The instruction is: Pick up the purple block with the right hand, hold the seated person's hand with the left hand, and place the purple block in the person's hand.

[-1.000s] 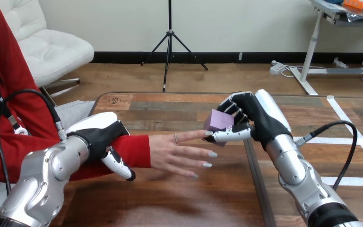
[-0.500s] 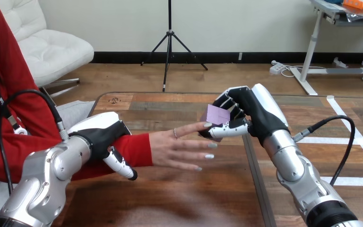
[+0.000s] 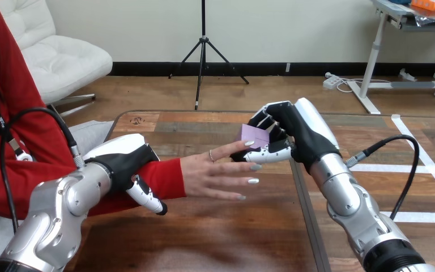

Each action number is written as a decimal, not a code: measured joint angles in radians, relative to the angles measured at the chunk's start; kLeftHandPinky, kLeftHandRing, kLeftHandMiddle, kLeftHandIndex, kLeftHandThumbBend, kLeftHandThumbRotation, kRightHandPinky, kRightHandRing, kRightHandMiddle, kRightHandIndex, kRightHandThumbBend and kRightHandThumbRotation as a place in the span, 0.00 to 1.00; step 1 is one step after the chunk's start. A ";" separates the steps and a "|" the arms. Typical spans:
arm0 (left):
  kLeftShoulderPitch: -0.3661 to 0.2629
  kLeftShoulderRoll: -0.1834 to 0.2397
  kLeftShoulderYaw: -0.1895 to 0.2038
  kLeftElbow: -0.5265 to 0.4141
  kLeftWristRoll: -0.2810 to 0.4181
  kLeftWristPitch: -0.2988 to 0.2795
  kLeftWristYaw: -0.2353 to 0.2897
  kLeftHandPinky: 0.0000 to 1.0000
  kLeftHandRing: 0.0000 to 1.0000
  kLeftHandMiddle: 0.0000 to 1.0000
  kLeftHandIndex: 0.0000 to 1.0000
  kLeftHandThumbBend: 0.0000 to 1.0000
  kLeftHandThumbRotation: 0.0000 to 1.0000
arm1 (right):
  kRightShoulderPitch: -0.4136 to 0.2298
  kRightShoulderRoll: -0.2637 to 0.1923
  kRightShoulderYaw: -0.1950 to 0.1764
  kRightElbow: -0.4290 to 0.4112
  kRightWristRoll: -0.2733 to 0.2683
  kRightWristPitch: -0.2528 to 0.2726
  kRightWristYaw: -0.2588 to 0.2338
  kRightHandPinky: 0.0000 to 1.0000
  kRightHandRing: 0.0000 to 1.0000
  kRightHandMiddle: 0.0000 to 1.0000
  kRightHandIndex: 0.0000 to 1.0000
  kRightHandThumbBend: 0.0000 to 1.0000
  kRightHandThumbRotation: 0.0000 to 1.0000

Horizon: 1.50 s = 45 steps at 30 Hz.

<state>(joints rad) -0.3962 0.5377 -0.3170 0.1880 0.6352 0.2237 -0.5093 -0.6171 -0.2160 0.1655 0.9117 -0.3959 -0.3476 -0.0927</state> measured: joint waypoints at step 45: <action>-0.006 -0.021 0.002 0.001 0.000 0.000 0.019 0.11 0.17 0.25 0.33 0.66 0.00 | 0.006 0.032 0.021 -0.063 -0.004 0.004 0.052 0.36 0.38 0.43 0.44 0.73 0.00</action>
<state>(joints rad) -0.4025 0.5168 -0.3153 0.1887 0.6347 0.2236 -0.4900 -0.6115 -0.1835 0.1868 0.8490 -0.4001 -0.3431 -0.0402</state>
